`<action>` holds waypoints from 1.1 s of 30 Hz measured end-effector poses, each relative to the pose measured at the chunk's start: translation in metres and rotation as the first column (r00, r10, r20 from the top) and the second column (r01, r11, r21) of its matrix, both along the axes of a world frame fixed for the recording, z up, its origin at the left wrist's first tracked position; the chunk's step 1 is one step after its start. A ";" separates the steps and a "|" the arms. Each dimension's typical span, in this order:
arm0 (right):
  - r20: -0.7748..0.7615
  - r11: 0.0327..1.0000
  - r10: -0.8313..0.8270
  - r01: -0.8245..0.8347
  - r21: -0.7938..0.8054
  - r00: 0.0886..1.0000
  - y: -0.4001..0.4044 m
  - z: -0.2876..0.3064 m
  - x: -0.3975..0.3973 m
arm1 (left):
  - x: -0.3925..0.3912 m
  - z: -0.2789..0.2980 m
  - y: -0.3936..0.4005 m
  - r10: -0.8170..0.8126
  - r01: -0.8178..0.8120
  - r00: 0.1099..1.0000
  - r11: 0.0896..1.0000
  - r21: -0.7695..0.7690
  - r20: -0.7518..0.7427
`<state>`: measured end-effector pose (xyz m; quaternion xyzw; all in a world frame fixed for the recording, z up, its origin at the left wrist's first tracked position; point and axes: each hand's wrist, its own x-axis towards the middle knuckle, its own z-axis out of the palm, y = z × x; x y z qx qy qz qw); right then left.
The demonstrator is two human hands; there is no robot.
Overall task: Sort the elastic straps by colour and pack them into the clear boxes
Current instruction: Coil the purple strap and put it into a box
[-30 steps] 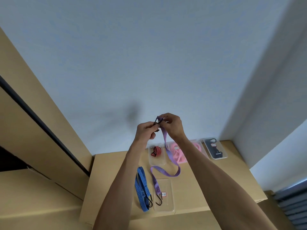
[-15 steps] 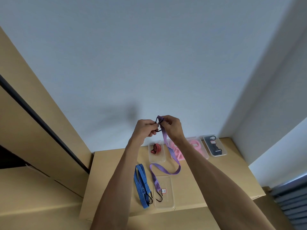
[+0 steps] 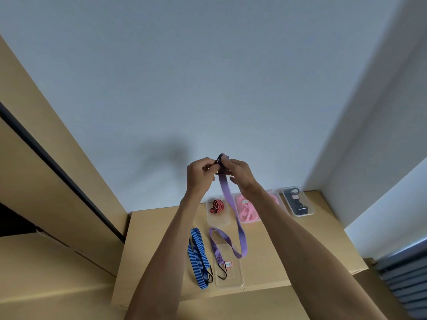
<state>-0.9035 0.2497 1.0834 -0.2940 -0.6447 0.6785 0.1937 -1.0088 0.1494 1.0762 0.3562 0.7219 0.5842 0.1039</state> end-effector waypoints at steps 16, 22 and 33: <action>-0.016 0.982 -0.141 0.138 -0.128 0.990 -0.008 0.002 -0.007 | 0.000 -0.006 0.008 0.163 -0.169 0.936 0.986 0.007 -0.313; 0.005 0.971 -0.143 0.141 -0.191 0.990 -0.011 -0.001 -0.005 | -0.004 -0.014 0.007 0.099 -0.103 0.886 0.995 0.016 -0.454; -0.134 0.983 -0.180 0.173 -0.062 0.975 -0.016 -0.004 -0.003 | -0.010 -0.003 -0.001 -0.101 0.082 0.861 0.995 0.061 0.498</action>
